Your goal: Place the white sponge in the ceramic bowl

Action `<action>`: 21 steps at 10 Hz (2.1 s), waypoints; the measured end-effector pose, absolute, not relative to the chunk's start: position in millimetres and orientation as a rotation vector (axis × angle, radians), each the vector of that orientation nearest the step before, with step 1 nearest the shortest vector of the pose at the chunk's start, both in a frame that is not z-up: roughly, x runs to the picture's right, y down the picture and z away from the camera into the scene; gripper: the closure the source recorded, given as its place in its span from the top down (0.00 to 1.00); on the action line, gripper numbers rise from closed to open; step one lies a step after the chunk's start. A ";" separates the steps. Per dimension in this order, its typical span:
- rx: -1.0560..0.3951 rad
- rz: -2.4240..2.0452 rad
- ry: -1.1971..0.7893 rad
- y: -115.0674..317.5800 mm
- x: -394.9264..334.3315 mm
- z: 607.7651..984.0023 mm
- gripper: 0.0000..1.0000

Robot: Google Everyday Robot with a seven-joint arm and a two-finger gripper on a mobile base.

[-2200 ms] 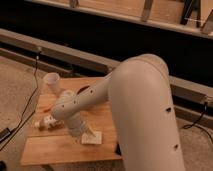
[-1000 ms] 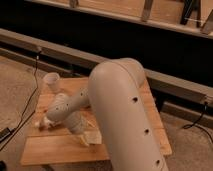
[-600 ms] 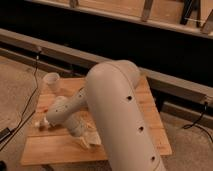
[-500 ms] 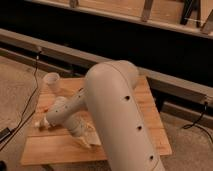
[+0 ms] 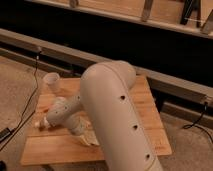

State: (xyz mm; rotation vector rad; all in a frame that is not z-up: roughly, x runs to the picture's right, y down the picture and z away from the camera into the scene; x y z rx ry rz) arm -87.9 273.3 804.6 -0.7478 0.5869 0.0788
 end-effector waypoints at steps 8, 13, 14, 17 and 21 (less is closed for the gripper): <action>-0.735 0.375 0.518 200.9 -107.2 778.0 0.00; -0.607 0.651 0.411 83.3 -115.7 790.8 0.00; -0.596 0.674 0.401 71.7 -117.7 795.6 0.00; -0.560 0.735 0.378 40.0 -118.2 821.0 0.00; -0.523 0.796 0.375 17.3 -112.1 855.2 0.00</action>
